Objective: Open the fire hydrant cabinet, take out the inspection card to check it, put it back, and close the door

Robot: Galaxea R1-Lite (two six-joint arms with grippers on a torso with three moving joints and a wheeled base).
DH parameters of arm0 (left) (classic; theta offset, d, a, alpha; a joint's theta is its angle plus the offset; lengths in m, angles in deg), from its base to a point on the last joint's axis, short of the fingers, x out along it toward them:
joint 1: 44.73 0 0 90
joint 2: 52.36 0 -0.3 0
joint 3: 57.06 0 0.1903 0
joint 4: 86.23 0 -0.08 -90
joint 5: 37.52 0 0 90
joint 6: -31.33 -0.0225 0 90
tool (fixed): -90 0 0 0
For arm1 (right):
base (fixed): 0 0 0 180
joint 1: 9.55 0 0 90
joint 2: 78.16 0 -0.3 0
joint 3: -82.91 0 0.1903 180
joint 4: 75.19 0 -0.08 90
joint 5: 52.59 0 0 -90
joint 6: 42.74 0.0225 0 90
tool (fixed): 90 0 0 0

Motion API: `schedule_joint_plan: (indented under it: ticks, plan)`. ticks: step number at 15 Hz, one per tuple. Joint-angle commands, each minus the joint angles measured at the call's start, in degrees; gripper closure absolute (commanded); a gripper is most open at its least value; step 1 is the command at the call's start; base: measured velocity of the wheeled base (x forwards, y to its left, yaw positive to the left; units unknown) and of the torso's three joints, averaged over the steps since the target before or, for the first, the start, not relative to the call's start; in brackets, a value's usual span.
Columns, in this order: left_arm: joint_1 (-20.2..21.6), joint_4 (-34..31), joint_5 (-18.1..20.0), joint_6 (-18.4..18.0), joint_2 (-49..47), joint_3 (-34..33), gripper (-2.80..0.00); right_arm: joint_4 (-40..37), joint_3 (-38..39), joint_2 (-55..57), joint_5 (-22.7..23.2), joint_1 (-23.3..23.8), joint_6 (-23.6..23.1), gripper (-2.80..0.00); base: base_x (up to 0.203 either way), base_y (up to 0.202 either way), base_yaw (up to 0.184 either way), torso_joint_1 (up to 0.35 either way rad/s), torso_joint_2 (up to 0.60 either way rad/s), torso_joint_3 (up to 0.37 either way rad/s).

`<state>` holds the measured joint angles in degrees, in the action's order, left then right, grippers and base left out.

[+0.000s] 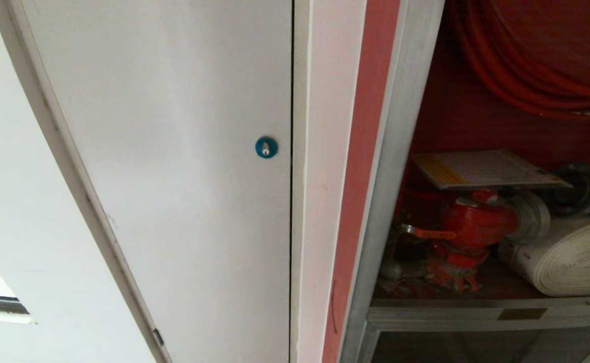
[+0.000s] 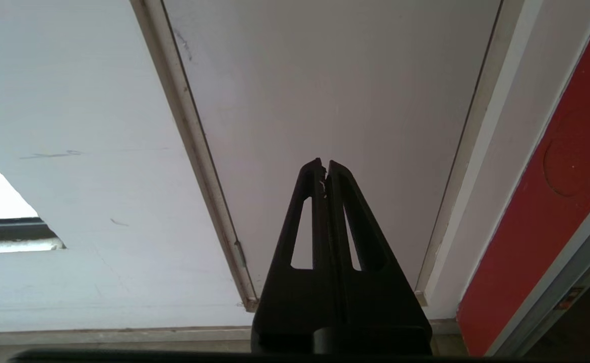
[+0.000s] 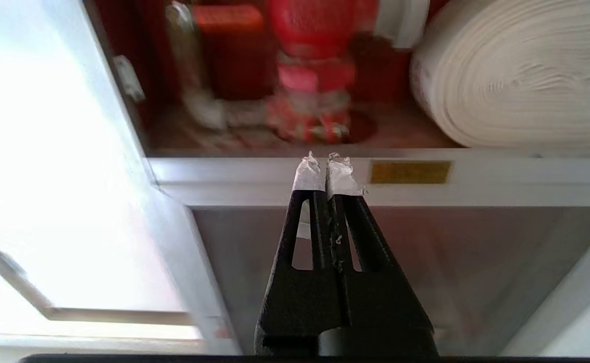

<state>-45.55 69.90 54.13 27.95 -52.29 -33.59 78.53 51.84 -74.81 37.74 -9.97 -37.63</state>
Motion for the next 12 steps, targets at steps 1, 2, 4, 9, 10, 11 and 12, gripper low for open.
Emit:
schedule_joint_plan:
  ticks: [1, 2, 4, 9, 10, 11, 12]
  plan:
    - [0.03, -0.02, 0.02, -0.04, 0.01, -0.01, 0.00, -0.42, -6.22, 7.25, 0.99, 0.00, 3.69, 0.00, 0.000, 0.000, 0.000, 0.000, 0.00, 0.000]
    - [-0.06, -0.02, 0.02, -0.04, 0.01, -0.01, 0.00, -0.65, -10.96, 11.97, 2.39, 0.02, 8.00, 0.00, 0.000, 0.000, 0.000, 0.000, 0.00, 0.000]
    - [0.03, -0.02, 0.02, -0.04, 0.01, -0.01, 0.00, -0.71, -21.26, 21.82, 5.04, 0.03, 20.01, 0.00, 0.000, 0.000, 0.000, 0.000, 0.00, 0.000]
    - [0.03, -0.02, 0.02, -0.04, 0.01, -0.01, 0.00, 3.66, -30.11, 40.29, 12.38, -0.89, 45.93, 0.00, 0.000, 0.000, 0.000, 0.000, 0.00, 0.000]
    - [-0.06, -0.02, 0.02, -0.04, 0.01, -0.01, 0.00, 4.91, -30.47, 43.45, 12.92, -2.26, 48.77, 0.00, 0.000, 0.000, 0.000, 0.000, 0.00, 0.000]
    - [0.03, -0.02, 0.02, 0.04, 0.01, -0.01, 0.00, 5.92, -30.88, 46.35, 13.19, -3.97, 51.18, 0.00, 0.000, 0.000, 0.000, 0.000, 0.00, 0.000]
    - [0.03, -0.02, 0.02, -0.04, 0.01, -0.01, 0.00, 6.64, -31.54, 49.37, 13.36, -5.84, 53.90, 0.00, 0.000, 0.000, 0.000, 0.000, 0.00, 0.000]
